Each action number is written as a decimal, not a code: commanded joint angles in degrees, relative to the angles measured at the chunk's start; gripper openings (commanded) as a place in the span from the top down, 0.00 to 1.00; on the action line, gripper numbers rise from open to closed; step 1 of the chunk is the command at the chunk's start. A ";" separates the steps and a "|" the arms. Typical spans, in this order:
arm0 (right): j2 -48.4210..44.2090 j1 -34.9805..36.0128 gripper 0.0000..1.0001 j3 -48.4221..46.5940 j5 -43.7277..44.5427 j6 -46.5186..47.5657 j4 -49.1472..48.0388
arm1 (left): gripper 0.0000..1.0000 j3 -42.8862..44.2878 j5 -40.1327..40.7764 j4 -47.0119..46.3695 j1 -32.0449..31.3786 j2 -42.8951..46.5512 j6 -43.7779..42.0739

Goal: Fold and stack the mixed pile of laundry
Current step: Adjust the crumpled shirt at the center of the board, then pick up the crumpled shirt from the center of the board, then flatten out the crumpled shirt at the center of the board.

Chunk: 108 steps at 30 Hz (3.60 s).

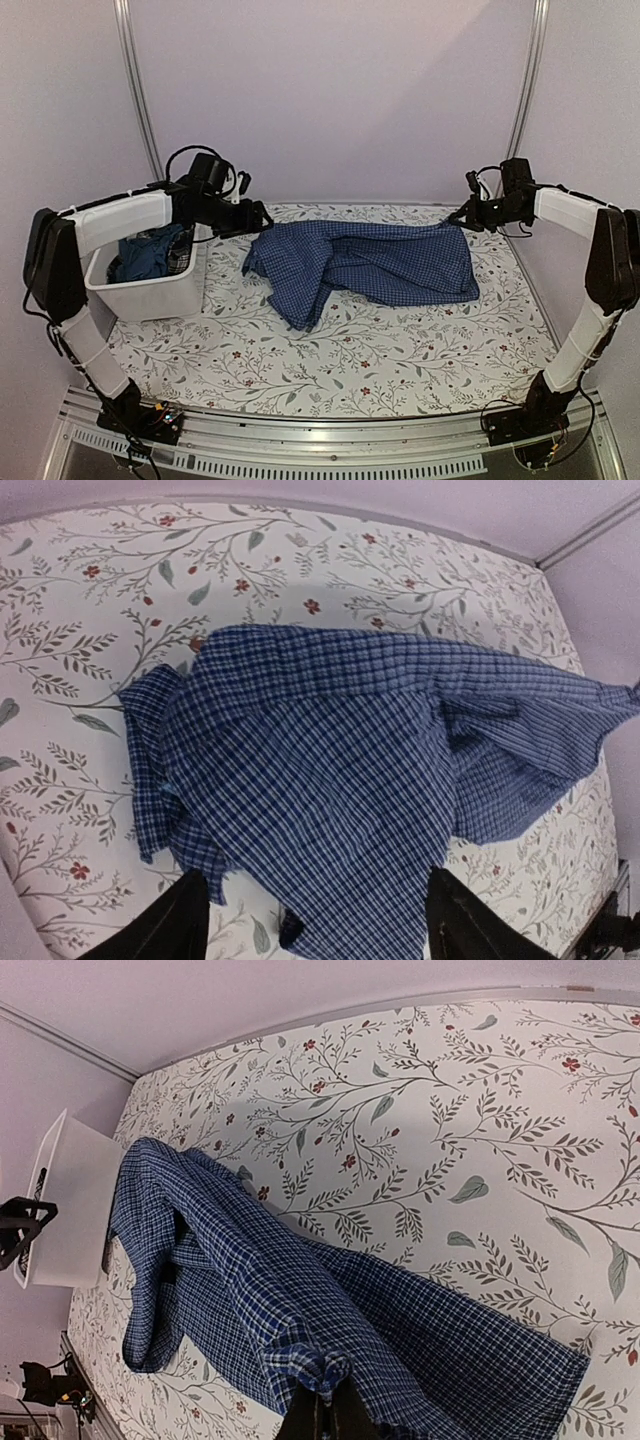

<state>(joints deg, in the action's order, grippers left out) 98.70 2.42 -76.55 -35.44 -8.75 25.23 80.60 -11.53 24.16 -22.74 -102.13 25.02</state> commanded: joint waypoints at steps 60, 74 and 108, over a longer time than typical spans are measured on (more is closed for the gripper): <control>-22.50 0.05 1.00 -27.66 4.15 -0.25 3.43 | 1.00 30.01 14.31 -3.99 -12.25 23.54 -9.85; 11.67 -0.13 1.00 -58.23 14.91 -5.64 1.12 | 1.00 61.47 1.17 -7.15 5.16 -12.79 1.95; -18.54 0.49 1.00 12.42 -3.57 5.99 5.15 | 1.00 -22.39 -9.41 7.20 -9.77 44.40 -7.17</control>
<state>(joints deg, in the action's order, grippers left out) 80.14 2.98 -62.50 -38.41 -6.57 20.23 57.52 -19.46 23.64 -31.24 -59.07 19.44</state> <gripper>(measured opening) 0.006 0.005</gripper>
